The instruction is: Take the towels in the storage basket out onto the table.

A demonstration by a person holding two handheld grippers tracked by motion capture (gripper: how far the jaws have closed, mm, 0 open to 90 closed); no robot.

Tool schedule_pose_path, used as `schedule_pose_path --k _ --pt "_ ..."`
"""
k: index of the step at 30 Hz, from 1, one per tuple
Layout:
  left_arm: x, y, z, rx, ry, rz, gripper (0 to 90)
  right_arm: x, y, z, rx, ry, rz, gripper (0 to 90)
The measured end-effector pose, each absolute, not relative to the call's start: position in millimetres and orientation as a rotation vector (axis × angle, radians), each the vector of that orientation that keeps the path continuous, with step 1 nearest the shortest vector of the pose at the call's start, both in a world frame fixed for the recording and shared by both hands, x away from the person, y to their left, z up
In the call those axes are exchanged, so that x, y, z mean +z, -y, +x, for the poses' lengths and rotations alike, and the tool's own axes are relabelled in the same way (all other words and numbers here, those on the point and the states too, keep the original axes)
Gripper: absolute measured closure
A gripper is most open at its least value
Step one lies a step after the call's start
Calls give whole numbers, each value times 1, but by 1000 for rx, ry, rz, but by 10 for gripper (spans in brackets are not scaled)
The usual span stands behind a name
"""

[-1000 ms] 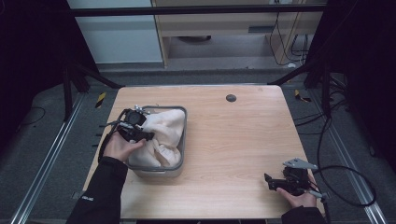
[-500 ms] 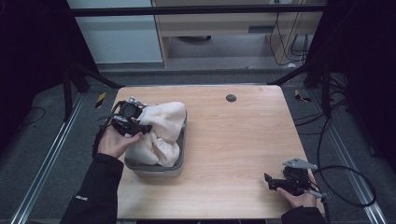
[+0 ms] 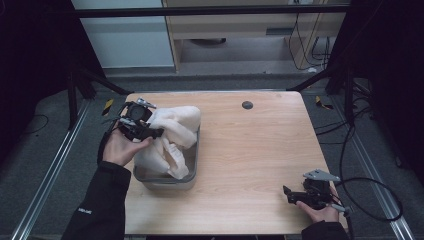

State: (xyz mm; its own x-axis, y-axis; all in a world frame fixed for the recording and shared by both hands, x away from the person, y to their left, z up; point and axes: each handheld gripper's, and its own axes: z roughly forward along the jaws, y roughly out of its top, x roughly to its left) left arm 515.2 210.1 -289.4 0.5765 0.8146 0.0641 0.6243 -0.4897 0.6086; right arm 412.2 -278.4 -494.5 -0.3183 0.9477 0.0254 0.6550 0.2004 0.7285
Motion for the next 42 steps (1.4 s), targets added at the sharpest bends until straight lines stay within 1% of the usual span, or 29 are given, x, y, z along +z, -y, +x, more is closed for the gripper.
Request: schedule_pose_path --k 12,23,34,42 --pt "-266 -208 504 494 -1098 2264 685 -495 279 412 906 -2048 1490 53" --pt "-250 -196 495 481 -1040 2274 684 -494 279 412 913 -2044 1493 53" --pt "-235 -170 486 468 -941 2309 684 -493 280 412 917 -2040 1488 54" --pt "-230 -151 484 464 -899 2319 684 -493 280 411 920 -2038 1488 56"
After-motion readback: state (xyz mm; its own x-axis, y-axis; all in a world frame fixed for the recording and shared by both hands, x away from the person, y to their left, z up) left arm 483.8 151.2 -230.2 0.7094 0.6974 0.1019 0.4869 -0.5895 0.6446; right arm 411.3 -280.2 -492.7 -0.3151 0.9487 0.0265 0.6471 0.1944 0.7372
